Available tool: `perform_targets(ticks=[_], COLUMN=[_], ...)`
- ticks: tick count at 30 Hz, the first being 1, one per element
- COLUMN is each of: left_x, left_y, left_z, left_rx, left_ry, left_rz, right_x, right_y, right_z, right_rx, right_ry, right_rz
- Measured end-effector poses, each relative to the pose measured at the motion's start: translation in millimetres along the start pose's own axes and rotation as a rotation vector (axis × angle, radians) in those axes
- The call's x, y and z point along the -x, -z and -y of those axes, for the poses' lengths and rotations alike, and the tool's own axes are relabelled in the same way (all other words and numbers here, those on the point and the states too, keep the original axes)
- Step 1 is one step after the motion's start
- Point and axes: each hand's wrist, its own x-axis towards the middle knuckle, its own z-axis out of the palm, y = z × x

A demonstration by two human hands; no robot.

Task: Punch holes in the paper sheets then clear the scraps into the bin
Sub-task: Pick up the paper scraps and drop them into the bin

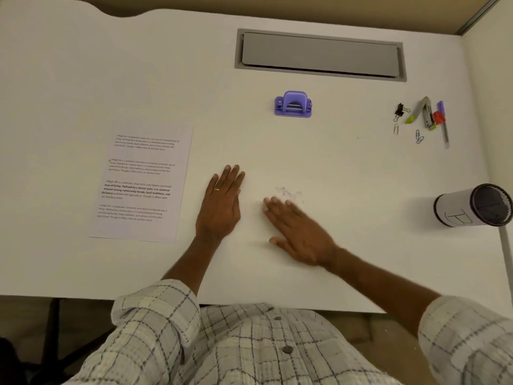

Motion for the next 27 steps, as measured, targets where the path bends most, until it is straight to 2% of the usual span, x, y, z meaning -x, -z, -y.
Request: perform_targets(ticks=[2,4,10,14,20,23,27], left_x=[0.3,-0.3,-0.4,-0.5,-0.2,-1.1,-0.8], left_y=[0.2,1.6,3.7,3.3,0.3,0.8,2.7], left_z=[2.2,4.4,-1.0,-1.9,-0.1,-0.4,-1.7], left_rx=[0.0,0.008,0.04,0.058,0.059,0.06,0.051], left_ry=[-0.014,-0.023,0.021,0.011,0.001,0.005,0.005], left_rz=[0.016,0.022,0.032,0.014,-0.022,-0.016,-0.024], right_x=[-0.3,-9.2,-24.9,-7.3,22.0,-4.7,-45.1], right_y=[-20.8,-36.1,-20.7,-6.5,-13.4,-14.3,-10.7], right_z=[35.5,53.3,17.9,-10.5,9.2,17.7,13.6], right_rx=[-0.006,0.056,0.103,0.117,-0.105,-0.15,-0.119], right_ry=[0.067,0.054,-0.322,-0.446,-0.718,-0.747,-0.597], right_rz=[0.062,0.048,-0.055,-0.1,-0.267,-0.299,-0.26])
